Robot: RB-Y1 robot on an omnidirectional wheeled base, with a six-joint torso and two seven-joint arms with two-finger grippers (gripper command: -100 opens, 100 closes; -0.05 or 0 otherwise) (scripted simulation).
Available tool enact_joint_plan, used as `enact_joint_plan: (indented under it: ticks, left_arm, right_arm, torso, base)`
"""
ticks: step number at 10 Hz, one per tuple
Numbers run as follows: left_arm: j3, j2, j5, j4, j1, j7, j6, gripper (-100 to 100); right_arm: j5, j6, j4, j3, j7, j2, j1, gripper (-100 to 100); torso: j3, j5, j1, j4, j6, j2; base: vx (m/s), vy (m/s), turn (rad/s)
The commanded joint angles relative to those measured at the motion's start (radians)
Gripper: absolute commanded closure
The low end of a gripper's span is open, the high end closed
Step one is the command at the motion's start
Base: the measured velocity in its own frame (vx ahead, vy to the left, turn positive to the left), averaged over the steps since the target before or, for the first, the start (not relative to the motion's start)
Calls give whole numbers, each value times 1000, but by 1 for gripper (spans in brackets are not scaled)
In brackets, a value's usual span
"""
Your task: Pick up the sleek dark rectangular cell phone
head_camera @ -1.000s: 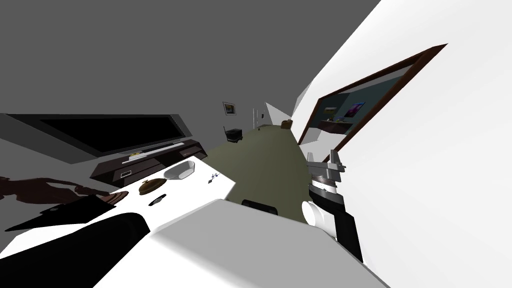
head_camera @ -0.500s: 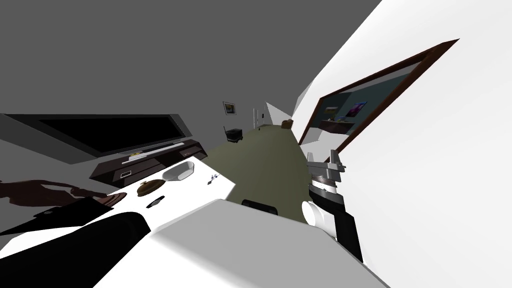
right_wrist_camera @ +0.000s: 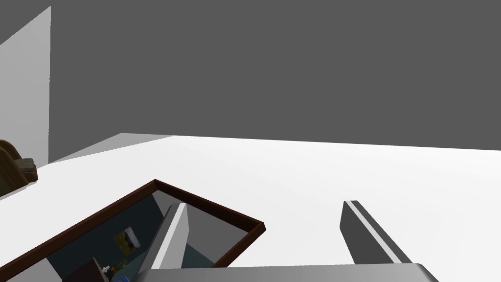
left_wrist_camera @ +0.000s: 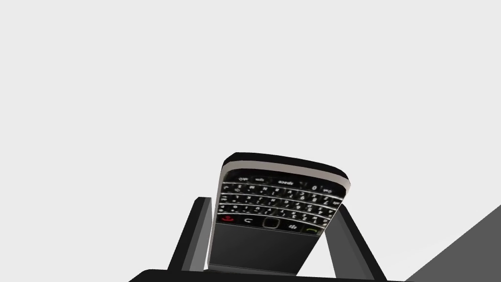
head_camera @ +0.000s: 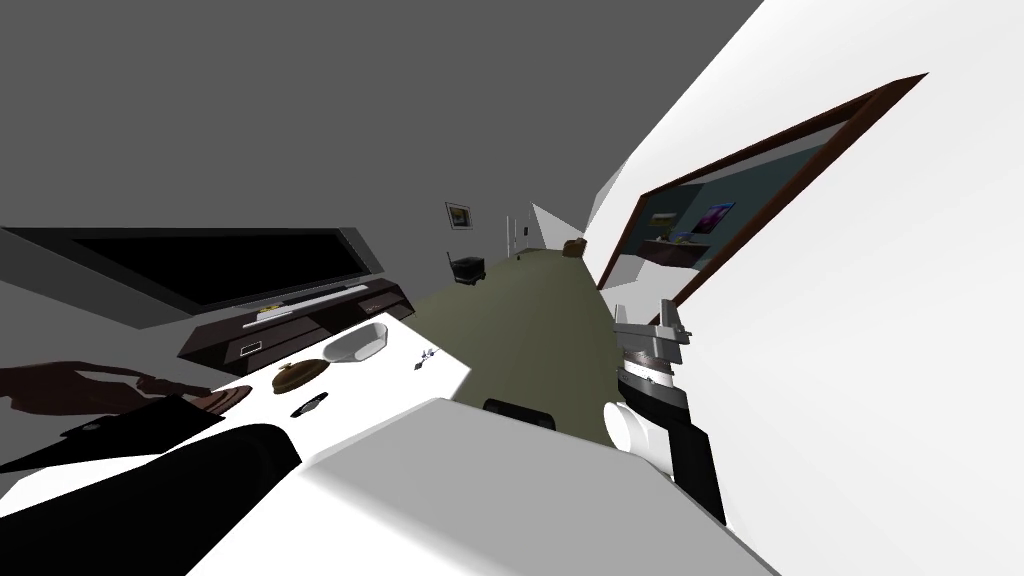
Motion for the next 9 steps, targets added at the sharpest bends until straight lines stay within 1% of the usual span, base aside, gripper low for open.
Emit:
enact_joint_plan:
  ticks: [1, 2, 3, 4, 5, 6, 8, 9]
  left_arm:
    - [0, 0, 0, 0, 0, 0, 0, 100]
    - [0, 0, 0, 0, 0, 0, 0, 0]
    - [-7, 19, 37, -30, 8, -17, 14, 100]
    - [-14, 46, 69, -64, 20, -37, 33, 100]
    - [-21, 72, 102, -109, 32, -57, 52, 100]
    - [-21, 72, 122, -119, 32, -57, 52, 100]
    - [-34, 125, 189, -202, 56, -97, 91, 100]
    - [-34, 125, 207, -208, 56, -97, 91, 100]
  right_arm:
    - [0, 0, 0, 0, 0, 0, 0, 0]
    - [0, 0, 0, 0, 0, 0, 0, 0]
    - [0, 0, 0, 0, 0, 0, 0, 0]
    - [0, 0, 0, 0, 0, 0, 0, 0]
    - [0, 0, 0, 0, 0, 0, 0, 0]
    - [0, 0, 0, 0, 0, 0, 0, 0]
    - [0, 0, 0, 0, 0, 0, 0, 0]
    - [0, 0, 0, 0, 0, 0, 0, 0]
  torso:
    - [0, 0, 0, 0, 0, 0]
    - [0, 0, 0, 0, 0, 0]
    - [0, 0, 0, 0, 0, 0]
    - [1, -1, -1, 0, 1, 1]
    - [1, -1, -1, 0, 1, 3]
    - [2, -1, -2, 0, 1, 4]
    - [2, -1, -1, 1, 0, 3]
    - [2, -1, -2, 1, 1, 4]
  base:
    - [0, 0, 0]
    - [0, 0, 0]
    - [-30, -10, -18]
    - [-55, -22, -31]
    - [-73, -26, -30]
    - [-61, -15, -17]
    - [-54, -17, -19]
    - [-45, -9, -17]
